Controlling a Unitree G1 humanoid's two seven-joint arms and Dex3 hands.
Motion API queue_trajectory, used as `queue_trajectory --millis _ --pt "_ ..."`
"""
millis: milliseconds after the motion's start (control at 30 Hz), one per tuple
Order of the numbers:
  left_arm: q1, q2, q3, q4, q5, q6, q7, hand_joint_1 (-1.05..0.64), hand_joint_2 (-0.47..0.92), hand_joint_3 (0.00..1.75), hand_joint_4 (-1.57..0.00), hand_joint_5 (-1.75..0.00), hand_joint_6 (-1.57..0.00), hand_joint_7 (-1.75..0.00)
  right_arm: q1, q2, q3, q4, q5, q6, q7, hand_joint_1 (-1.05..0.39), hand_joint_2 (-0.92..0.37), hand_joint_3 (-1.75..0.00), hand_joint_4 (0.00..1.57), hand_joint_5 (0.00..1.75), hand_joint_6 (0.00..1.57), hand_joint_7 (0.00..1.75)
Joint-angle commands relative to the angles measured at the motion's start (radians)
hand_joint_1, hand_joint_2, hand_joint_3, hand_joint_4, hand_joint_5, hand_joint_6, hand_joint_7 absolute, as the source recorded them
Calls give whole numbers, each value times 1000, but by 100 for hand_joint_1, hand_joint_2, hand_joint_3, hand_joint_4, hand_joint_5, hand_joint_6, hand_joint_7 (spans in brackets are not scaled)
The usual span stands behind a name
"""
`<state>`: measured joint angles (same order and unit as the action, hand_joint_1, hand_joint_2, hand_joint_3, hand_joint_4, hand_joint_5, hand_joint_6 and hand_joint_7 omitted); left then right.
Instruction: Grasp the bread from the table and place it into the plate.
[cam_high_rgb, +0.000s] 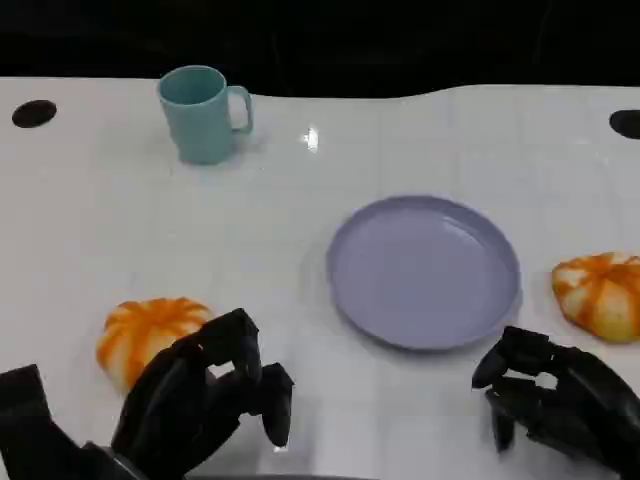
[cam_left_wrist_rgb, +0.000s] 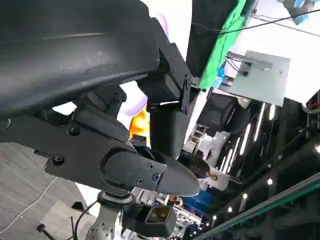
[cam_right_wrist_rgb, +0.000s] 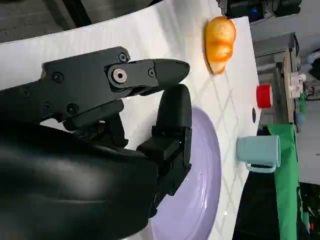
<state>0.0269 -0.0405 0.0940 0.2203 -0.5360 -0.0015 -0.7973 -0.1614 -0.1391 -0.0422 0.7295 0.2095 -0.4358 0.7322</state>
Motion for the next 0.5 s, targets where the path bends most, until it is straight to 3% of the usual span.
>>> queue_trajectory --millis 33,500 --pt "6 11 1 14 8 -33 -10 -79 92 15 -85 -175 -70 -161 20 -15 4 4 -16 14 -9 -53 -92 -27 67 175 66 140" --pt "2 12 3 12 0 -12 -8 -79 92 12 -85 -175 -71 -161 17 -12 0 11 -6 20 -2 -53 -92 -26 66 175 67 139"
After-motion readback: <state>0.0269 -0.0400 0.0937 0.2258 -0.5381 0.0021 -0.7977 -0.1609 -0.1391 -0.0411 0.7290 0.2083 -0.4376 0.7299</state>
